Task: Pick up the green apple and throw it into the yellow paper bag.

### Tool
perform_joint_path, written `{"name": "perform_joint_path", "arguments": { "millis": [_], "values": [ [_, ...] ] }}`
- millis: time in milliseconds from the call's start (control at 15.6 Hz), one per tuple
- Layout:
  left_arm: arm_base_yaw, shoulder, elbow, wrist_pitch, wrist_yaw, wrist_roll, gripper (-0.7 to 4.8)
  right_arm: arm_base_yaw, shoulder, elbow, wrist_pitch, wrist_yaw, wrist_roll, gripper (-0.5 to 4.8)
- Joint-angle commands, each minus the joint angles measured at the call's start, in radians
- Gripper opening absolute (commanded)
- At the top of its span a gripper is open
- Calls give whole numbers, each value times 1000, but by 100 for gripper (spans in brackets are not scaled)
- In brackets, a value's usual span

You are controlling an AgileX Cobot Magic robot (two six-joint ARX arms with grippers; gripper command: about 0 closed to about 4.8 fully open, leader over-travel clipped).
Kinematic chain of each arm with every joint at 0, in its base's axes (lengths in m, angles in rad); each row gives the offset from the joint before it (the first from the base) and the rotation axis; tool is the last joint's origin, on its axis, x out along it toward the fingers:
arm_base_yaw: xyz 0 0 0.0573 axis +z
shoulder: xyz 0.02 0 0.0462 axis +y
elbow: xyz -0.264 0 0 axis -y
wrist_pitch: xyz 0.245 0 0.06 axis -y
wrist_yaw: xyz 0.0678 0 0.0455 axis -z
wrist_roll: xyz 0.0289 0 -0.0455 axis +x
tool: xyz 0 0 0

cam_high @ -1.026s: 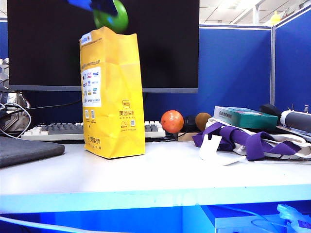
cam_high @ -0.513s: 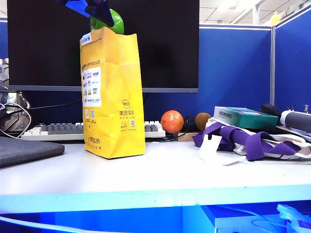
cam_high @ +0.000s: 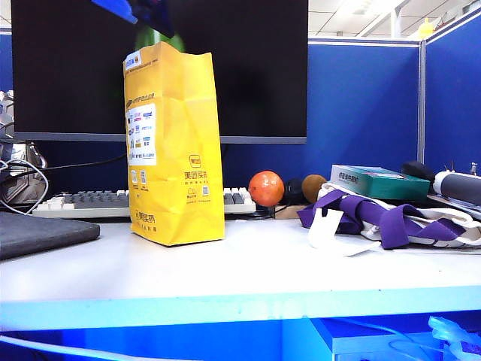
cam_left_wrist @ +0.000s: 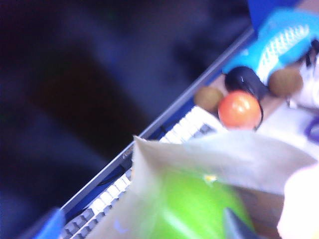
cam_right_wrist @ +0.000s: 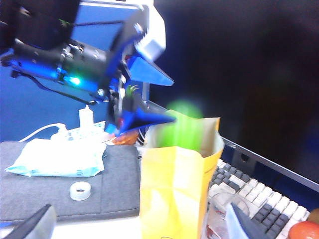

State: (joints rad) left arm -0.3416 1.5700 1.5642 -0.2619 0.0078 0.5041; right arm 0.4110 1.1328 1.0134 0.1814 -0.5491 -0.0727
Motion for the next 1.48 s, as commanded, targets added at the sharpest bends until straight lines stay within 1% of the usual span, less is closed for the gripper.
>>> {"name": "perform_joint_path", "arguments": {
  "millis": [64, 128, 192, 257, 321, 385, 449, 513, 577, 641, 770, 898, 962, 1026, 1155, 1219, 1283, 1347, 1411, 1475],
  "values": [
    [0, -17, 6, -5, -4, 9, 479, 1, -4, 5, 9, -3, -3, 479],
    [-3, -68, 6, -32, 16, 18, 479, -3, -5, 5, 20, 15, -14, 479],
    [-10, -126, 5, -52, 41, -8, 479, -16, -12, 5, 31, 36, -15, 479],
    [-6, -200, 4, -63, 66, -81, 479, -34, -21, 6, 34, 43, -19, 479],
    [2, -274, 3, -84, 60, -124, 479, -50, -35, 6, 32, 56, -19, 479],
    [32, -385, -4, -138, 57, -127, 479, -81, -60, 6, 32, 61, -19, 479],
    [47, -473, -40, -156, 56, -125, 479, -113, -84, 6, 31, 60, -19, 479],
    [51, -570, -109, -160, 15, -119, 479, -131, -113, 5, 19, 58, -19, 479],
    [51, -673, -197, -159, -90, -117, 479, -135, -143, 5, 1, 59, -19, 479],
    [51, -772, -285, -157, -155, -111, 479, -136, -177, 2, -31, 59, -31, 479],
    [51, -967, -444, -132, -163, -112, 479, -135, -240, -6, -107, 59, -77, 479],
    [51, -1132, -538, -133, -177, -116, 479, -133, -309, -21, -167, 72, -95, 479],
    [51, -1239, -587, -151, -195, -116, 479, -133, -416, -99, -154, 179, -138, 479],
    [51, -1279, -600, -175, -231, -120, 479, -132, -488, -157, -151, 221, -135, 479],
    [51, -1299, -602, -254, -277, -136, 479, -131, -636, -294, -150, 264, -50, 479],
    [51, -1299, -613, -291, -297, -183, 479, -131, -733, -382, -143, 285, -1, 459],
    [51, -1305, -639, -288, -293, -225, 479, -130, -812, -450, -138, 317, 30, 458],
    [51, -1313, -677, -272, -268, -235, 479, -127, -873, -498, -136, 356, 50, 458],
    [51, -1324, -728, -243, -254, -235, 479, -124, -929, -547, -115, 378, 87, 458],
    [51, -1342, -795, -208, -253, -254, 479, -121, -964, -585, -93, 395, 139, 458]
  ]
}}
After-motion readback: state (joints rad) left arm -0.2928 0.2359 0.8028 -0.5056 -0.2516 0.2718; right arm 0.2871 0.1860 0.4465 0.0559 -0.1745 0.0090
